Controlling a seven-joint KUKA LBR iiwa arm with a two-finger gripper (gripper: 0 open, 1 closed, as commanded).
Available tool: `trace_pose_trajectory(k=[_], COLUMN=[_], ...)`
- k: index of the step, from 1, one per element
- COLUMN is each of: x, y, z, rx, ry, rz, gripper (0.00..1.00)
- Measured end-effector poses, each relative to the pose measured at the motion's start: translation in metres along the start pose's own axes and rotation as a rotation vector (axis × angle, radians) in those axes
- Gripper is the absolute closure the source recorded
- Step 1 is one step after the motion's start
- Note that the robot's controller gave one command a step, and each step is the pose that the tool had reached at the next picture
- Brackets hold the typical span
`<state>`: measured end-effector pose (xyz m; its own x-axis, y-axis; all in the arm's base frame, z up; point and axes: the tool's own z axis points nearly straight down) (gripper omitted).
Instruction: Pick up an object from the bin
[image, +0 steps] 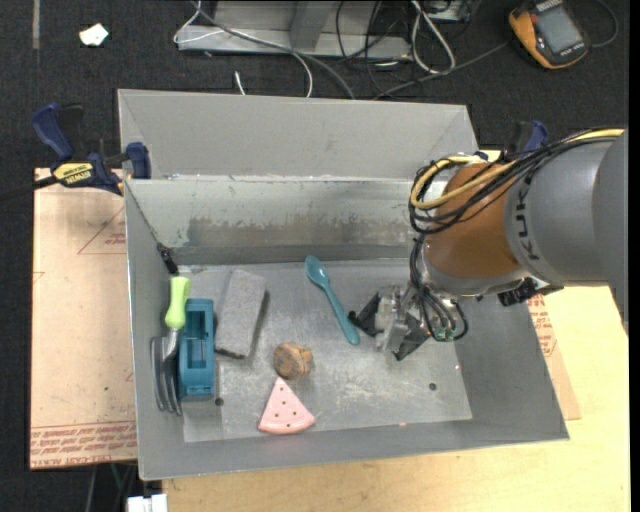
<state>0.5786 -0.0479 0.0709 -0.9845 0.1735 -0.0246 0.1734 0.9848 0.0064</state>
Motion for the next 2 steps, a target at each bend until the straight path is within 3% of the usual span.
trace_pose_trajectory(k=[1,2], x=[0.001,-0.001], y=[-0.001,0.0], z=[-0.072,-0.121], rx=[-0.001,-0.001], ry=[0.003,-0.003], rz=[-0.004,-0.004], gripper=[1.0,1.0])
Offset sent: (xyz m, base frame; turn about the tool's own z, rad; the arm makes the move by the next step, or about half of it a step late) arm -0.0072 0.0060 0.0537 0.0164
